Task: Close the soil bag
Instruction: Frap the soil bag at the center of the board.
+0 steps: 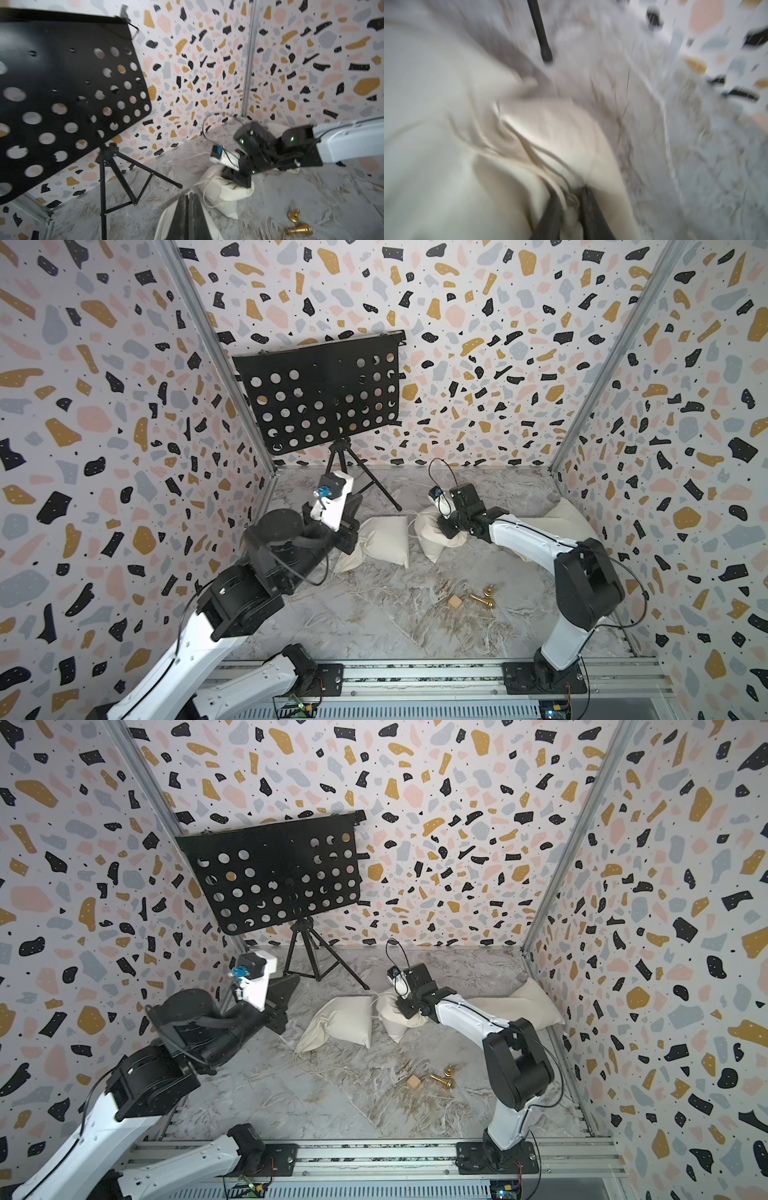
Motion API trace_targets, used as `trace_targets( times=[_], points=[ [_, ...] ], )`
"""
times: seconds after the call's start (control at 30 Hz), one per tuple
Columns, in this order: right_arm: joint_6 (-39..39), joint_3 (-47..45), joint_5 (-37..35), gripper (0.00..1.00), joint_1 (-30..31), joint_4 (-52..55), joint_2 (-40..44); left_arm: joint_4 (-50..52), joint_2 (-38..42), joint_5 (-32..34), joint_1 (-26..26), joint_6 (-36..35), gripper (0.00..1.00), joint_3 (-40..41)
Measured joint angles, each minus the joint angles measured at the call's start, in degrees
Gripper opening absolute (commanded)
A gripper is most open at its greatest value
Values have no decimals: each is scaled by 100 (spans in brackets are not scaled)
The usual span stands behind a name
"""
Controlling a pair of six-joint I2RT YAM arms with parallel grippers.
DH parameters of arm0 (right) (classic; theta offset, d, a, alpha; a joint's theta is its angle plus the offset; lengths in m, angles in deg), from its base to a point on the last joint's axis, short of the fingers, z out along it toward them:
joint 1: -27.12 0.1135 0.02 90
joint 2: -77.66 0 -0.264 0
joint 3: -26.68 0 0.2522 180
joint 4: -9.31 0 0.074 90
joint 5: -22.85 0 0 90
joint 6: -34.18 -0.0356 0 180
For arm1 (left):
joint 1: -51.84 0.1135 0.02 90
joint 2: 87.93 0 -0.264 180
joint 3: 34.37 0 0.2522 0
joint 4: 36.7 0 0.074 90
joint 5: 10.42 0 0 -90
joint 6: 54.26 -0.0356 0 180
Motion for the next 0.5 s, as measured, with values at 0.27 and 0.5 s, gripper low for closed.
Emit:
trace_targets(
  times=[0.27,0.5],
  points=[
    [-59,-162,-179,2,61,289,223,-170,629,614,7,48,14,251],
    [-120,-168,643,2,142,-17,1325,-481,118,297,9,81,45,1331]
  ],
)
